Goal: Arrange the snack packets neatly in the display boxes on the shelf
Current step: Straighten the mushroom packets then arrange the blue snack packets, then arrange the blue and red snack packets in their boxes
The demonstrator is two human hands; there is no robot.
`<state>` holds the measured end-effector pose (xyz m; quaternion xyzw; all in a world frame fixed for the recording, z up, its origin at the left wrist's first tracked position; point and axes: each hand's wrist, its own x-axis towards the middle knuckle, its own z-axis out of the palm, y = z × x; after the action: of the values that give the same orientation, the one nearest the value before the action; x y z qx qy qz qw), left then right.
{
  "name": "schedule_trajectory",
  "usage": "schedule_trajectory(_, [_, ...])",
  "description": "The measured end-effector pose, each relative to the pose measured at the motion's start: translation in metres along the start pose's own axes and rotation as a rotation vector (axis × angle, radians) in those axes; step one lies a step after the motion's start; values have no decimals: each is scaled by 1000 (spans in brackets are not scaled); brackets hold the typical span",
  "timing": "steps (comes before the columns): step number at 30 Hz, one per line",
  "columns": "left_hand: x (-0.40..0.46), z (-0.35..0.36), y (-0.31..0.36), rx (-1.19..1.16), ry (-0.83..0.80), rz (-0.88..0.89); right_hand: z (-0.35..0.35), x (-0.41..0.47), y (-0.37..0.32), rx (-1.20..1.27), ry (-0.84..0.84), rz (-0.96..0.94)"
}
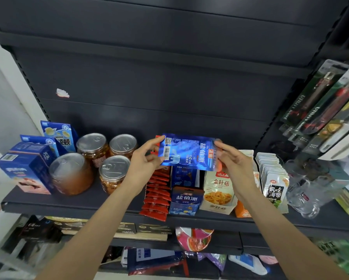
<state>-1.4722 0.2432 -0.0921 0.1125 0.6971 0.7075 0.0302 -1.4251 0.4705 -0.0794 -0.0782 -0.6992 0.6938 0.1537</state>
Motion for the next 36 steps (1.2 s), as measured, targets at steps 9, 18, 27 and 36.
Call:
schedule_trajectory(9, [10, 0, -4, -296, 16, -335, -8, 4, 4, -447, 9, -238])
schedule_trajectory(18, [12, 1, -29, 715, -35, -20, -14, 14, 7, -821, -128, -234])
schedule_trajectory(27, [15, -13, -39, 1193, -332, 94, 20, 42, 17, -1228, -514, -218])
schedule_trajectory(36, [14, -18, -40, 1135, -455, -9, 59, 68, 42, -1553, -399, -307])
